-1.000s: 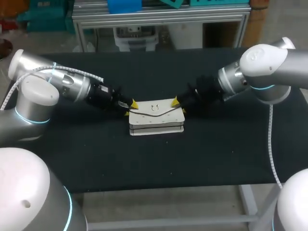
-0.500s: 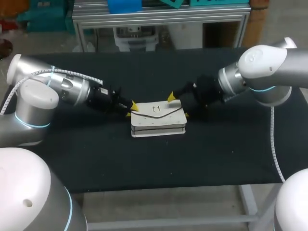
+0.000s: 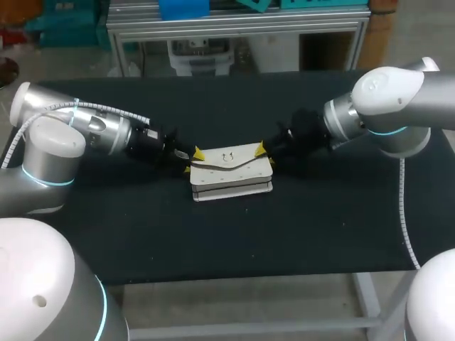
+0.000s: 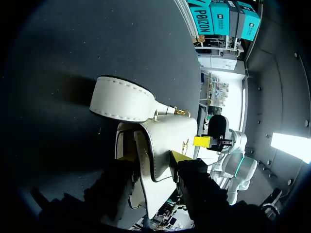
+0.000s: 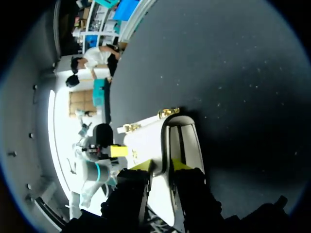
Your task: Pick up the bag, open it, inspect its contents, close it, and place it on the opposite side
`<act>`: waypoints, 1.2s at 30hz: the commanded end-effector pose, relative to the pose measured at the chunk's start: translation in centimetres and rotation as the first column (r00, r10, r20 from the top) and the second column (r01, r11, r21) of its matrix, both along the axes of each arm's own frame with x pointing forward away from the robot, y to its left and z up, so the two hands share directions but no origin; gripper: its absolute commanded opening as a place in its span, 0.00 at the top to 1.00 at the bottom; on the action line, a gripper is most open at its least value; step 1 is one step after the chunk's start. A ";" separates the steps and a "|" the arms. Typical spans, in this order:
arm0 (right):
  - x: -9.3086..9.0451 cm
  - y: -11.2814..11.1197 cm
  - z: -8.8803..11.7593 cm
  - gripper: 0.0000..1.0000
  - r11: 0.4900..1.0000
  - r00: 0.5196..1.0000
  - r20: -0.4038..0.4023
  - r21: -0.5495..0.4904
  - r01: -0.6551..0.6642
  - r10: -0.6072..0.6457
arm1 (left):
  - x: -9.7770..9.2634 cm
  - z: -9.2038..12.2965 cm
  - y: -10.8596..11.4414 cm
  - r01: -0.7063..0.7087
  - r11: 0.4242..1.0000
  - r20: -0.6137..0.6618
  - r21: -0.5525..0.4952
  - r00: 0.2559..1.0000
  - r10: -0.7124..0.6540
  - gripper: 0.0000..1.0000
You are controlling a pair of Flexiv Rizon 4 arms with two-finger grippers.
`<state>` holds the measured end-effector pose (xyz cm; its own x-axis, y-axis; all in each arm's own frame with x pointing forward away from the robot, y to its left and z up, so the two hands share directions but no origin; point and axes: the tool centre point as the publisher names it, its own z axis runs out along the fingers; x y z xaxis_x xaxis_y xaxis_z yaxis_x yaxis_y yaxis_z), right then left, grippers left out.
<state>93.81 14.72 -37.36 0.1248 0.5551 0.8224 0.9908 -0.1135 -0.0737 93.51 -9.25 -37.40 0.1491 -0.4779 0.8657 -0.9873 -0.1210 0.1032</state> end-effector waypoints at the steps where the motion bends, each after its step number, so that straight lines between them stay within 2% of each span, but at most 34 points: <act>1: -0.5 0.3 0.5 1.00 1.000 1.000 0.004 -0.004 0.004 -0.004 | -0.7 0.7 -0.8 -0.011 1.000 0.013 0.005 1.000 0.011 0.12; 2: -0.5 0.3 0.5 1.00 1.000 1.000 0.004 -0.004 0.003 -0.002 | -0.7 0.8 -0.8 -0.010 1.000 0.014 0.005 1.000 0.010 0.11; 3: -0.5 0.3 0.3 0.95 1.000 1.000 0.001 -0.003 0.002 -0.002 | -0.8 0.8 -0.8 -0.010 1.000 0.015 0.004 1.000 0.010 0.12; 4: -0.6 0.3 0.1 0.69 1.000 1.000 -0.006 0.000 0.000 0.000 | -0.8 0.8 -0.8 -0.010 1.000 0.016 0.004 1.000 0.010 0.14; 5: -0.6 0.3 -0.1 0.50 1.000 1.000 -0.012 0.002 0.002 -0.002 | -0.8 0.8 -0.8 -0.010 1.000 0.017 0.002 1.000 0.010 0.16; 6: -0.6 0.2 -0.3 0.16 1.000 1.000 -0.018 0.003 0.004 -0.004 | -0.8 0.8 -0.8 -0.011 1.000 0.016 -0.001 1.000 0.011 0.17; 7: -0.6 0.2 -0.4 0.00 1.000 1.000 -0.023 0.005 0.003 -0.003 | -0.8 0.7 -0.8 -0.013 1.000 0.013 -0.005 1.000 0.014 0.20; 12: -0.8 0.4 -1.0 0.00 1.000 0.999 -0.038 0.005 0.004 -0.004 | -0.7 -0.2 -0.6 -0.017 1.000 -0.009 -0.024 1.000 0.016 0.22; 14: -0.8 0.3 -1.3 0.00 1.000 0.999 -0.045 0.005 0.007 -0.007 | -0.6 -0.8 -0.6 -0.021 0.999 -0.019 -0.030 1.000 0.020 0.30; 17: -0.8 0.2 -1.5 0.00 1.000 0.999 -0.051 0.005 0.009 -0.009 | -0.5 -1.2 -0.4 -0.032 0.999 -0.030 -0.039 0.999 0.031 0.38; 18: -0.8 0.2 -1.6 0.00 1.000 0.999 -0.053 0.005 0.010 -0.010 | -0.4 -1.4 -0.4 -0.031 0.999 -0.032 -0.041 0.999 0.030 0.44; 20: -0.8 0.2 -1.6 0.00 1.000 0.998 -0.056 0.005 0.012 -0.012 | -0.5 -1.2 -0.4 -0.034 0.999 -0.035 -0.041 0.999 0.032 0.65; 22: -0.9 0.2 -1.5 0.03 1.000 0.998 -0.056 0.005 0.013 -0.012 | -0.6 -0.8 -0.5 -0.031 0.999 -0.027 -0.039 0.999 0.030 0.67; 25: -0.7 0.1 -1.0 0.04 1.000 0.999 -0.045 0.007 0.015 -0.014 | -0.9 0.5 -0.7 -0.025 0.999 -0.006 -0.046 1.000 0.024 0.64; 28: -0.7 0.1 -0.8 0.06 1.000 0.999 -0.039 0.007 0.014 -0.014 | -1.0 1.3 -1.0 -0.019 0.999 0.008 -0.039 1.000 0.020 0.69; 30: -0.6 0.1 -0.6 0.06 1.000 0.999 -0.035 0.008 0.013 -0.013 | -1.1 1.7 -1.3 -0.019 0.999 0.012 -0.030 1.000 0.019 0.76; 32: -0.6 0.1 -0.5 0.08 1.000 0.999 -0.032 0.008 0.013 -0.012 | -1.2 2.0 -1.4 -0.014 1.000 0.017 -0.021 1.000 0.014 0.78; 34: -0.6 0.0 -0.3 0.14 1.000 1.000 -0.027 0.007 0.013 -0.013 | -1.3 2.3 -1.5 -0.019 1.000 0.022 -0.013 1.000 0.019 0.80; 35: -0.6 0.0 -0.2 0.16 1.000 1.000 -0.026 0.007 0.013 -0.013 | -1.3 2.3 -1.5 -0.021 1.000 0.025 -0.010 0.999 0.021 0.87; 36: -0.6 -0.1 -0.1 0.29 1.000 1.000 -0.023 0.006 0.013 -0.013 | -1.3 2.3 -1.6 -0.022 1.000 0.025 -0.007 0.999 0.022 1.00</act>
<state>93.35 14.53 -37.56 0.1529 0.5498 0.8212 0.9871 -0.1255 -0.0997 92.68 -10.28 -35.35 0.1353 -0.4640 0.8754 -0.9880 -0.1301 0.0838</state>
